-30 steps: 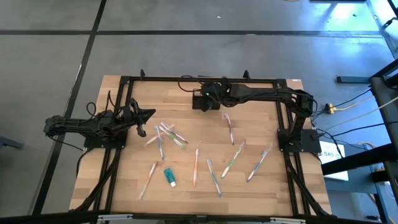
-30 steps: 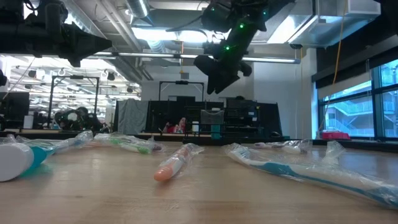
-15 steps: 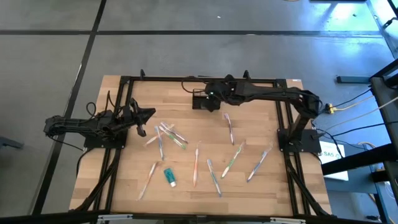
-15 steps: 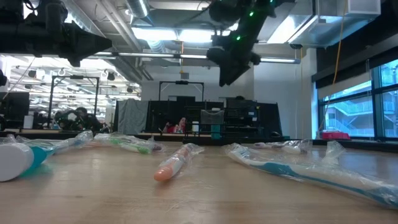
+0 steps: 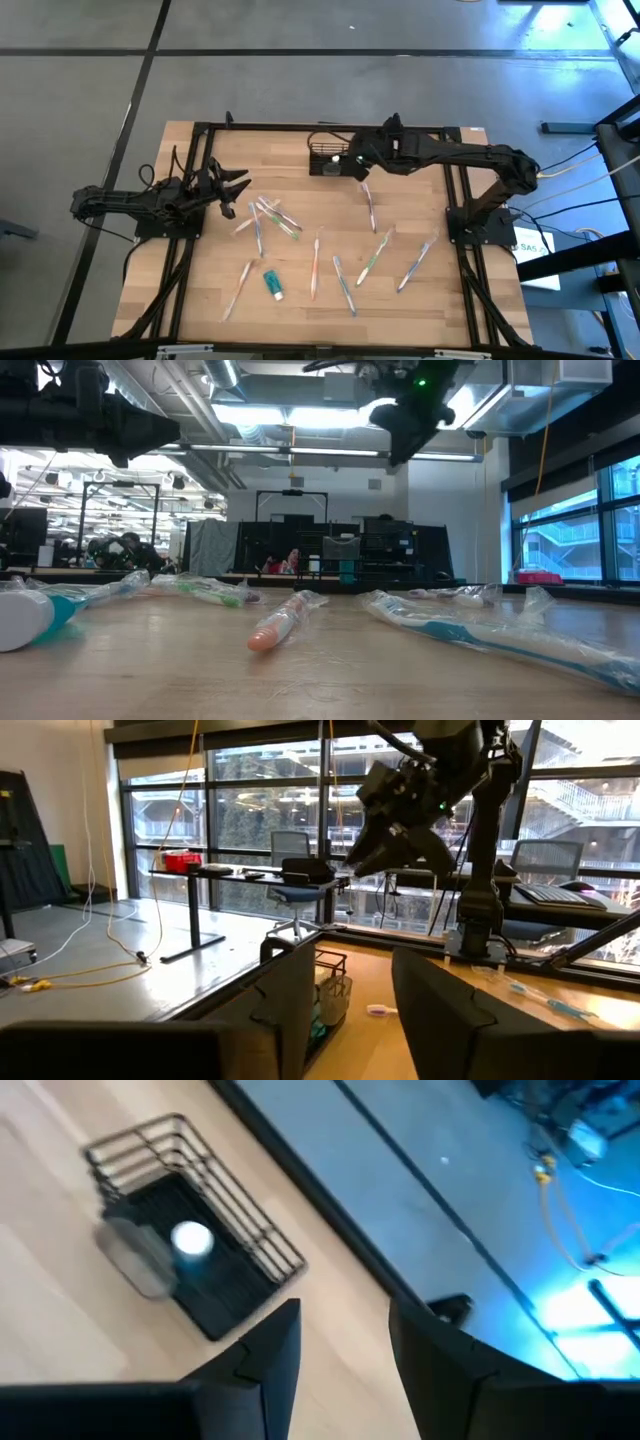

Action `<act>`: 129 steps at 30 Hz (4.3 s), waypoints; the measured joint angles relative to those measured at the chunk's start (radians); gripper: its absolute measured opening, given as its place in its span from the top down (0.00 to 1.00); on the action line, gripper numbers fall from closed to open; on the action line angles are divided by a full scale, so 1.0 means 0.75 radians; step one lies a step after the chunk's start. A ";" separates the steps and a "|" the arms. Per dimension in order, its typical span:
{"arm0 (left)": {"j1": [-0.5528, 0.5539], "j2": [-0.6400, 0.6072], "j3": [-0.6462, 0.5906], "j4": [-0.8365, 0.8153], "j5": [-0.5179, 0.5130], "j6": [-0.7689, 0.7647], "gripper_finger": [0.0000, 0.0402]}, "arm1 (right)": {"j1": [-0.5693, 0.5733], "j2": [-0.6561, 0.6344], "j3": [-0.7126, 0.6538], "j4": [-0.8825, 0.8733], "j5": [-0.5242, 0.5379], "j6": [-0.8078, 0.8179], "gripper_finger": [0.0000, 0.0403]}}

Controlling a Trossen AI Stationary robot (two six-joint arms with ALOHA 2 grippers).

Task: Pick & Place toothbrushing station
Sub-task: Put the mouthwash into the middle section of the wire organizer

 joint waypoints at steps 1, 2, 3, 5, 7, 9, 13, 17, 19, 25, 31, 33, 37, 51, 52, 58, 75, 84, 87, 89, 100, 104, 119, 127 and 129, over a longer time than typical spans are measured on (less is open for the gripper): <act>0.000 0.000 0.000 0.000 0.000 0.000 0.65 | 0.005 -0.023 -0.019 -0.010 0.026 0.022 0.61; 0.000 0.000 -0.001 0.000 0.001 -0.001 0.64 | 0.011 -0.046 -0.042 -0.019 0.045 0.044 0.61; 0.000 0.000 0.000 0.000 0.001 -0.002 0.64 | 0.016 -0.070 -0.067 -0.025 0.058 0.064 0.61; 0.000 0.000 0.000 0.003 0.000 -0.004 0.63 | 0.026 -0.127 -0.125 -0.019 0.074 0.091 0.61; 0.000 0.000 0.000 0.011 0.004 -0.005 0.63 | 0.033 -0.185 -0.187 -0.015 0.075 0.117 0.61; 0.000 0.000 -0.001 0.011 0.029 -0.013 0.63 | 0.038 -0.237 -0.252 -0.006 0.074 0.149 0.61; 0.000 0.000 0.000 0.059 0.053 -0.013 0.63 | 0.047 -0.335 -0.377 0.011 0.076 0.218 0.61; 0.000 0.000 0.000 0.071 0.098 -0.003 0.63 | 0.064 -0.412 -0.493 0.037 0.074 0.281 0.61; 0.000 0.000 0.000 0.071 0.141 0.001 0.63 | 0.072 -0.444 -0.547 0.053 0.074 0.298 0.61; 0.000 0.001 0.000 0.071 0.298 -0.001 0.63 | 0.094 -0.524 -0.693 0.161 0.056 0.326 0.61; -0.002 0.031 0.000 0.093 0.535 -0.035 0.63 | 0.099 -0.601 -0.839 0.381 -0.047 0.270 0.61; -0.002 0.059 0.000 0.119 0.559 -0.036 0.63 | 0.098 -0.625 -0.888 0.500 -0.107 0.211 0.61; -0.003 0.145 0.004 0.176 0.567 -0.036 0.63 | 0.098 -0.658 -0.978 0.753 -0.297 0.075 0.61; -0.103 0.641 0.163 0.331 0.569 0.007 0.63 | 0.099 -0.662 -1.117 1.119 -0.571 -0.024 0.61; -0.120 0.678 0.184 0.330 0.569 0.029 0.63 | 0.098 -0.662 -1.117 1.126 -0.571 -0.017 0.61; -0.207 0.903 0.357 0.206 0.569 0.178 0.63 | 0.098 -0.655 -1.117 1.189 -0.570 0.002 0.61; -0.339 1.339 0.940 -0.580 0.676 0.184 0.63 | 0.098 -0.649 -1.117 1.193 -0.566 0.001 0.61; -0.479 1.543 1.057 -0.705 0.675 0.164 0.63 | 0.098 -0.649 -1.117 1.193 -0.566 0.002 0.61; -0.511 1.601 1.079 -0.706 0.675 0.162 0.63 | 0.098 -0.649 -1.117 1.193 -0.566 0.002 0.61; -0.533 1.642 1.098 -0.706 0.670 0.161 0.63 | 0.098 -0.649 -1.117 1.193 -0.566 0.007 0.61; -0.610 1.841 1.263 -0.826 0.600 0.065 0.60 | 0.099 -0.640 -1.117 1.199 -0.566 0.162 0.61; -0.637 1.925 1.301 -0.828 0.685 -0.010 0.57 | 0.099 -0.617 -1.117 1.204 -0.521 0.180 0.61; -0.692 2.179 1.351 -0.827 0.827 -0.068 0.53 | 0.099 -0.507 -1.117 1.230 -0.499 0.318 0.61; -0.691 2.294 1.351 -0.806 0.845 0.033 0.53 | 0.099 -0.490 -1.117 1.257 -0.500 0.324 0.61; -0.691 2.310 1.351 -0.798 0.842 0.052 0.53 | 0.099 -0.490 -1.117 1.265 -0.500 0.326 0.61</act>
